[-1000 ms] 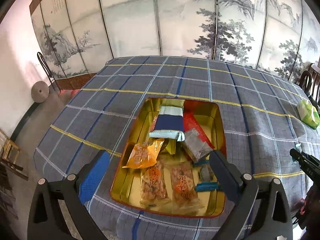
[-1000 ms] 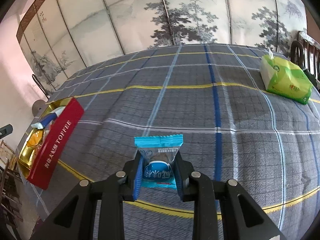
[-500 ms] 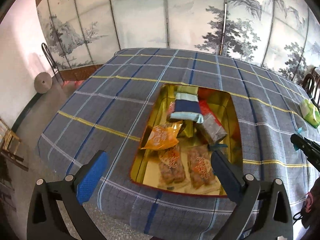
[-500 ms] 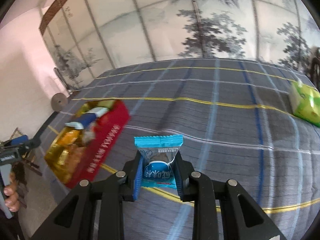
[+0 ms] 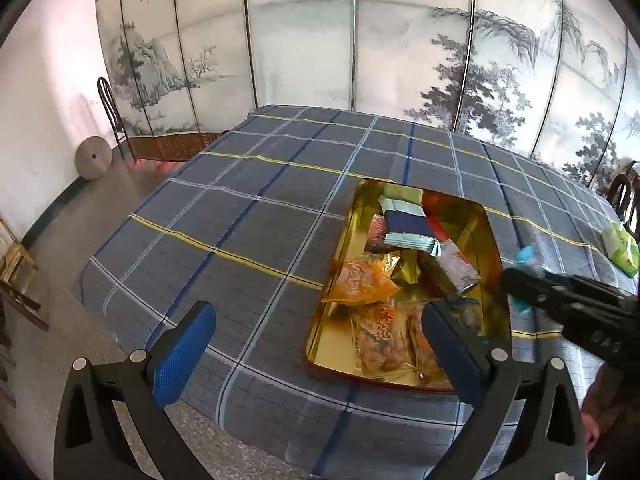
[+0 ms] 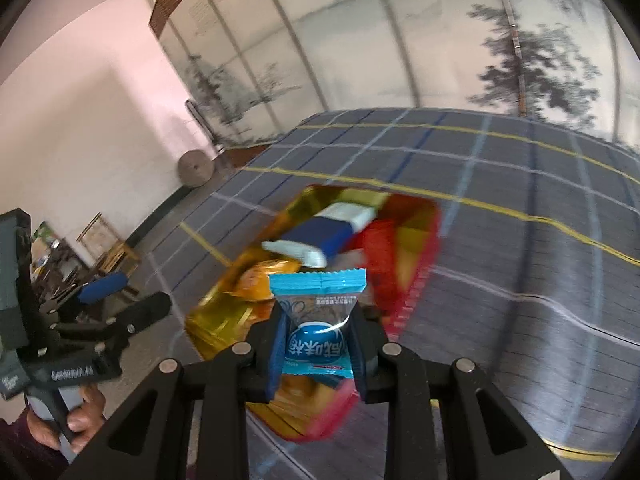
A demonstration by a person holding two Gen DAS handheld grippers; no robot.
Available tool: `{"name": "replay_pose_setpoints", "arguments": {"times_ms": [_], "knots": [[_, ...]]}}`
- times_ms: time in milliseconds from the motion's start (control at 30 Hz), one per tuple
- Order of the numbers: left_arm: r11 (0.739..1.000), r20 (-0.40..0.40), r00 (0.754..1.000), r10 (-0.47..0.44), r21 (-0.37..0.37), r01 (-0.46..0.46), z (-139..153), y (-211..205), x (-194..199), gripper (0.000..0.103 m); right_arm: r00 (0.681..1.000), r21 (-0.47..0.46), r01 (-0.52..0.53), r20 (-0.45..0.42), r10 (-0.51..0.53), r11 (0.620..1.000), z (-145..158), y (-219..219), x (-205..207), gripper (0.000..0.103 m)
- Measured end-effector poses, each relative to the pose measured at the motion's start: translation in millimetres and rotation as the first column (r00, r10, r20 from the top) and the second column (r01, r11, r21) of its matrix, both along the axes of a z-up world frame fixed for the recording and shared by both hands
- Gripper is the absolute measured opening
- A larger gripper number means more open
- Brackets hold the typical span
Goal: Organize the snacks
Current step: 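Carry the blue candy into the gold tin with the right gripper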
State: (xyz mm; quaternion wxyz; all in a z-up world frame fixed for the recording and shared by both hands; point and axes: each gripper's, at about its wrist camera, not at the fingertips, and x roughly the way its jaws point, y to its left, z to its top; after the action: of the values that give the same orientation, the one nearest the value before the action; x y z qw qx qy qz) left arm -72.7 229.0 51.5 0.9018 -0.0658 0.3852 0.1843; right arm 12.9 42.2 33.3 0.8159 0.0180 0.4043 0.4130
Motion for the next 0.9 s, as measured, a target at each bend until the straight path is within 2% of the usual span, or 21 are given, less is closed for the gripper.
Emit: {"name": "replay_pose_setpoints", "arguments": {"times_ms": [233,900], "knots": [[0.999,-0.034,0.999,0.002,0.04,0.0,-6,4,5,0.102,0.998,-0.039,-0.049,-0.03,0.048,0.998,-17,43,1,0.027],[1.0,-0.054,0.998,0.014,0.015,-0.013,-25,22,12,0.102,0.997,-0.098,-0.046,-0.071,0.039,0.994,-45,74,17,0.027]]}}
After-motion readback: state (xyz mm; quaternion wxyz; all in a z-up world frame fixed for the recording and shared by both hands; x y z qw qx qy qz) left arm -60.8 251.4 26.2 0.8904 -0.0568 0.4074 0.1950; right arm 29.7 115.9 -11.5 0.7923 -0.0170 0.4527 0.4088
